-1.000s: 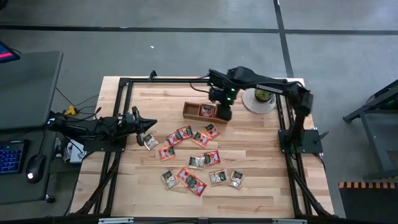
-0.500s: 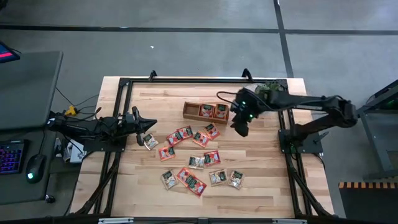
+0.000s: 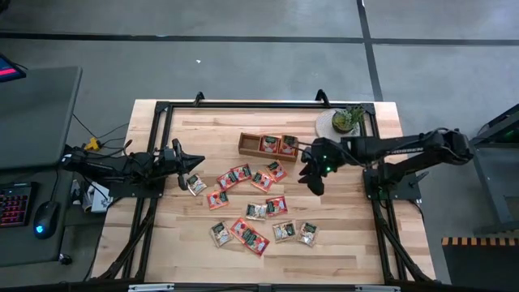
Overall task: Pick & Place Tea
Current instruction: Put the brown tea bag into the left section of the wooden organizer
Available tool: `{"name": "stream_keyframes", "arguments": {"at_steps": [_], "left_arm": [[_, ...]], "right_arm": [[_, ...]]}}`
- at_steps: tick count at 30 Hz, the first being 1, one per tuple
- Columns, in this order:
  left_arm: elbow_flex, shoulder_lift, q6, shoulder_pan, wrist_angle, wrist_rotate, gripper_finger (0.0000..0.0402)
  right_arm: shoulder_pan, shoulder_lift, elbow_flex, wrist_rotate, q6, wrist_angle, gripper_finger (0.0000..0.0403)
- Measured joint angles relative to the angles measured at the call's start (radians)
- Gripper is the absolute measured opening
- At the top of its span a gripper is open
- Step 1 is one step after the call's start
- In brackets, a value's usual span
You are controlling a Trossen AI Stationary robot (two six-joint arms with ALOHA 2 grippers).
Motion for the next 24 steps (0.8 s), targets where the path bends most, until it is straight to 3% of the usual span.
{"name": "stream_keyframes", "arguments": {"at_steps": [14,24], "left_arm": [[0.000,0.000,0.000,0.000,0.000,0.000,0.0000],[0.000,0.000,0.000,0.000,0.000,0.000,0.0000]], "right_arm": [[0.013,0.000,0.000,0.074,-0.151,0.030,0.0153],[0.006,0.000,0.001,0.112,-0.045,0.082,0.0154]]}}
